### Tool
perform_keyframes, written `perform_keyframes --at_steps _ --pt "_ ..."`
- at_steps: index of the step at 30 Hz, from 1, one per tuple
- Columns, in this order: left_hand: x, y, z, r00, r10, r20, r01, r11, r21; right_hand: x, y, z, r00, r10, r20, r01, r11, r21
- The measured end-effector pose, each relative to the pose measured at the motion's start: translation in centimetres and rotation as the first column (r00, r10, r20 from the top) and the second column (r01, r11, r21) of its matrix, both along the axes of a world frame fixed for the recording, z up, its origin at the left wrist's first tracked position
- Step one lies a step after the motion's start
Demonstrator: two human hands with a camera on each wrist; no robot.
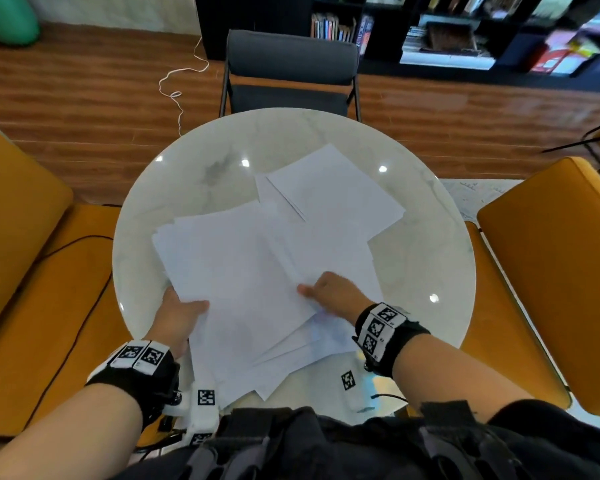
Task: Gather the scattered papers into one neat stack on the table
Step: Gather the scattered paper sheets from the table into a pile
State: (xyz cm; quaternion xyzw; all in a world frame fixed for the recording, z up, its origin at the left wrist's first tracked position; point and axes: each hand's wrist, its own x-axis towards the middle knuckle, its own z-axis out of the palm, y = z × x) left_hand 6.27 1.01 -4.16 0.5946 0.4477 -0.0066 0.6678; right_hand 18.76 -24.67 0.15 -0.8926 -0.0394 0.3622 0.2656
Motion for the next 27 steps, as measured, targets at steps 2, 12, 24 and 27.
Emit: perform_keyframes --at_steps 2,12,24,27 --pt "0.0 0.0 -0.2 1.000 -0.003 0.000 0.003 1.000 0.027 1.7 -1.9 0.0 0.949 -0.244 0.199 0.266 0.959 -0.094" --pt "0.2 0.5 -0.8 0.999 -0.014 -0.035 0.016 0.999 0.051 3.0 -5.4 -1.6 0.776 -0.629 -0.042 0.626 0.777 -0.061" --pt "-0.3 0.2 -0.1 0.999 -0.025 -0.044 0.028 0.998 0.060 1.7 -5.1 0.4 0.886 -0.370 0.279 0.384 0.923 0.005" --pt "-0.5 0.2 -0.1 0.998 -0.023 -0.052 0.027 0.997 0.072 2.9 -5.4 2.1 0.729 -0.580 0.363 0.542 0.814 0.212"
